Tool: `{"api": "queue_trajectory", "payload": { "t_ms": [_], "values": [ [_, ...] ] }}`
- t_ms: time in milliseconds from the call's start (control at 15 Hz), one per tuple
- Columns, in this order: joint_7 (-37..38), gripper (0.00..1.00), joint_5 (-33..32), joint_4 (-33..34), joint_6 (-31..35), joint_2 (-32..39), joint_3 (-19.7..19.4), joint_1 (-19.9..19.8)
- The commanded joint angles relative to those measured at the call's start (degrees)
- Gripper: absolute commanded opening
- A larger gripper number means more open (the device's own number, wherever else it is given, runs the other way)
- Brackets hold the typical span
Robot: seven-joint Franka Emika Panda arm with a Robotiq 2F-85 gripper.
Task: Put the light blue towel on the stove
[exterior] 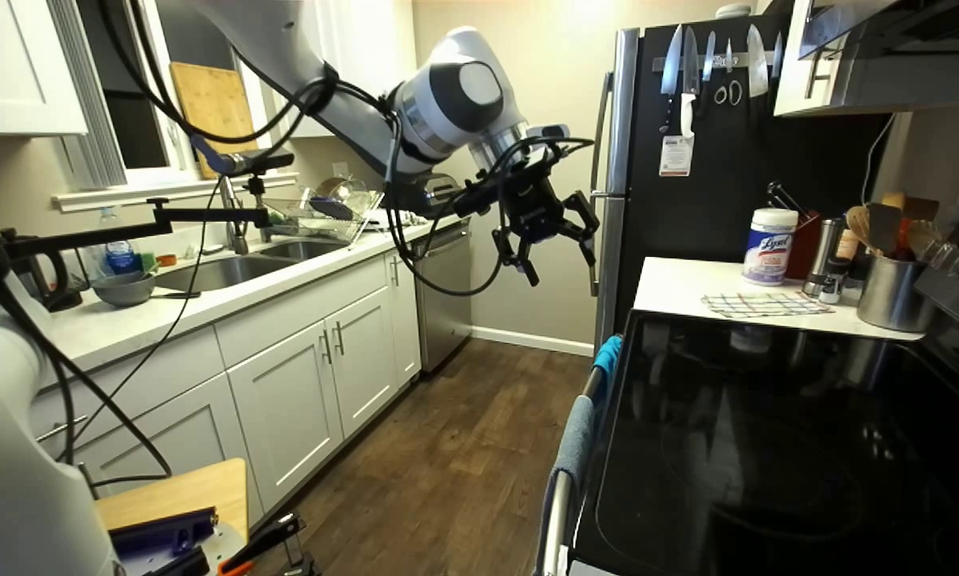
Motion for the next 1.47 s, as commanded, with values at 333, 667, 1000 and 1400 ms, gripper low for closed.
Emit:
{"api": "queue_trajectory", "payload": {
  "t_ms": [333, 667, 1000, 1400],
  "values": [
    [1.80, 1.00, -3.86, 3.56, 5.47, 11.09, -0.63, 2.02],
    [0.97, 1.00, -3.20, 4.38, 4.33, 12.31, -0.96, 2.66],
    [0.97, 1.00, -3.20, 4.74, 4.33, 12.52, -1.03, 2.73],
    [-8.73, 1.00, 9.47, 5.68, 12.22, 18.73, 2.35, 1.19]
  ]
}}
